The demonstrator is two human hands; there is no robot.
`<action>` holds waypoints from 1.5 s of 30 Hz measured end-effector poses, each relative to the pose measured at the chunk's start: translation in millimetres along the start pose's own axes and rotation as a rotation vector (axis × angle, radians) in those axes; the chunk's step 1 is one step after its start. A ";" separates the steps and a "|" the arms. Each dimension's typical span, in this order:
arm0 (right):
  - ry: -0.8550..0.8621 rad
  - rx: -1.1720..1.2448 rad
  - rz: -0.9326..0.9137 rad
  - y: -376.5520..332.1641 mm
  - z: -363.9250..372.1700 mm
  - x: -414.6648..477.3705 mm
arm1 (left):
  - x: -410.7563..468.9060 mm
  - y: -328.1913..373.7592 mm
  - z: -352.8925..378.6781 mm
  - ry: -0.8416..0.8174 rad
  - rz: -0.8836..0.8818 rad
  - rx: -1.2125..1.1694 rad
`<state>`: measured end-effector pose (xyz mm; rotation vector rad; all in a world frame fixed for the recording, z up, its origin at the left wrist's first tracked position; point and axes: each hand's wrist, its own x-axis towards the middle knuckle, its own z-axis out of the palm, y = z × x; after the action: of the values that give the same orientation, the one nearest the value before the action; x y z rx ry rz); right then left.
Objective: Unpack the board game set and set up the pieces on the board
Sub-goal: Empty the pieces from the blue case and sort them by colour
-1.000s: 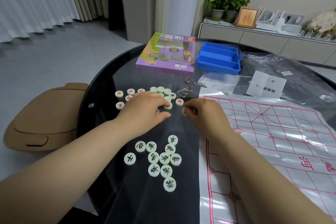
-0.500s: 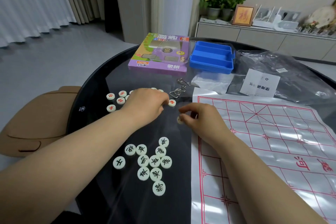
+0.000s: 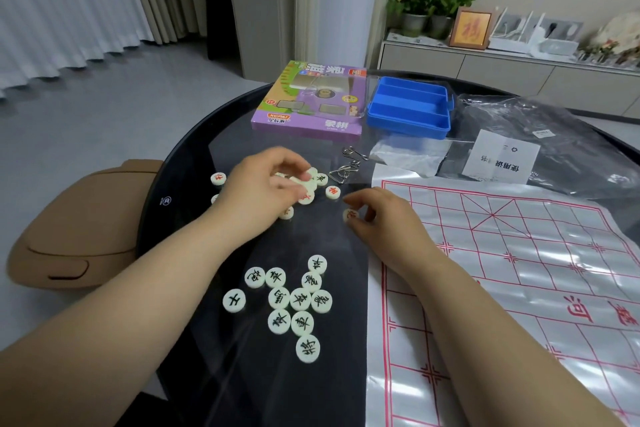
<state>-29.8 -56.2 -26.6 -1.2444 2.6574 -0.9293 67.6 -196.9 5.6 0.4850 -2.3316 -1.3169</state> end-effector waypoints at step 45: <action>-0.006 -0.197 -0.061 -30.1 28.3 48.8 | -16.7 -63.5 -40.1 0.188 0.176 0.449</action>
<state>-33.7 -120.0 -24.0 -1.3712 2.7761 -0.6823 108.5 -248.8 -33.8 0.4978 -2.4397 -0.6347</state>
